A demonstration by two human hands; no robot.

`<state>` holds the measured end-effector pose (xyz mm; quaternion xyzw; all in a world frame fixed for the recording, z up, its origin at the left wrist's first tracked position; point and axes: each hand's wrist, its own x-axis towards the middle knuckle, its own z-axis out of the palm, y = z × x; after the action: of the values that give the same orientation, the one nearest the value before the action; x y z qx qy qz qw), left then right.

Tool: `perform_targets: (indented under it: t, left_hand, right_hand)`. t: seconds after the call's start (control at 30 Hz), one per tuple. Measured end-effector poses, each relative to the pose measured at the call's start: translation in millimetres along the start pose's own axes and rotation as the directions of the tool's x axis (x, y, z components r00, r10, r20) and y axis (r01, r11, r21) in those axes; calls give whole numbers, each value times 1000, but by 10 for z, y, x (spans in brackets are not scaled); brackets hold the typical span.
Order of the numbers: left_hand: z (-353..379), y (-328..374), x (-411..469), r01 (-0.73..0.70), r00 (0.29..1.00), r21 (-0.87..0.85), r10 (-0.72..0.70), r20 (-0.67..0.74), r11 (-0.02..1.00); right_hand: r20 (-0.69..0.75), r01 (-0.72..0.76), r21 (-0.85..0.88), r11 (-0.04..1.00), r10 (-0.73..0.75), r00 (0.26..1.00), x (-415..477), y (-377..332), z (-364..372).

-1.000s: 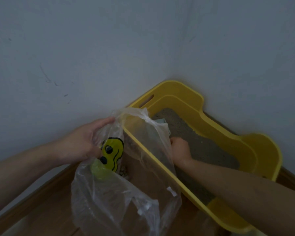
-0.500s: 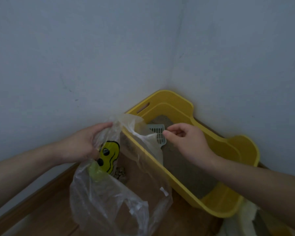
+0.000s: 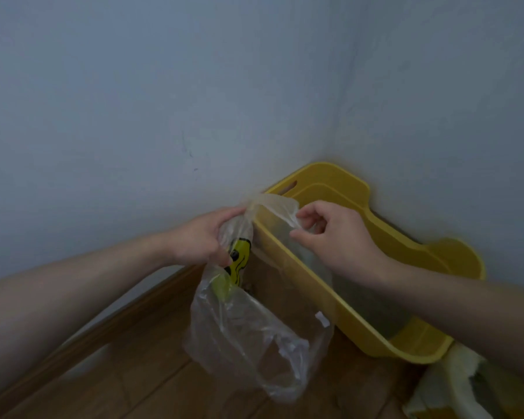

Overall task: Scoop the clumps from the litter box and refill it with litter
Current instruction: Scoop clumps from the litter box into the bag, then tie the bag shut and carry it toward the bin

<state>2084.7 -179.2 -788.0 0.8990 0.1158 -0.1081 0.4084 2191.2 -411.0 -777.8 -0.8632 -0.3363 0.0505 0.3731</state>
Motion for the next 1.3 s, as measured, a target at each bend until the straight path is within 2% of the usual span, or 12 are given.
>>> perform_targets:
  t: [0.23,0.43,0.47,0.53,0.63,0.7,0.8,0.9,1.0,1.13,1.23,1.3]
  left_hand:
    - [-28,-46,-121,-14,999,76,18,-48,997]
    - [-105,397,-459,-175,917,70,188,-351,982]
    - [-70,518,-548,-213,927,2,203,-317,977]
    - [84,750,-741,-252,963,-68,243,-119,965]
    - [440,974,-904,-402,906,276,335,260,873]
    - [656,1012,-900,-455,867,466,257,428,759]
    - [822,996,-847,-469,861,641,155,484,607]
    - [766,874,-794,-447,887,711,165,431,544]
    - [526,722,-720,-365,927,645,192,323,672]
    - [162,586,-621,-223,974,433,178,142,874]
    - [8,492,-592,-163,986,321,168,12,933]
    - [-79,458,-600,-166,979,294,192,-62,941]
  right_hand:
    - [48,-60,-86,994,64,997,31,48,34]
    - [58,-61,30,998,59,997,126,-56,61]
    - [59,-54,26,998,53,997,143,-72,72]
    - [56,-45,19,999,44,997,173,-101,89]
    - [64,-68,30,997,66,996,209,-129,110]
    - [73,-87,44,995,83,994,220,-131,116]
    - [88,-101,74,992,94,992,229,-127,99]
    - [85,-113,100,989,104,991,219,-131,46]
    - [89,-118,112,987,108,990,186,-130,-9]
    - [135,-91,151,984,71,988,72,-211,-64]
    - [216,-34,144,989,2,976,-40,-331,-122]
    - [233,80,65,995,-93,968,-115,-407,-174]
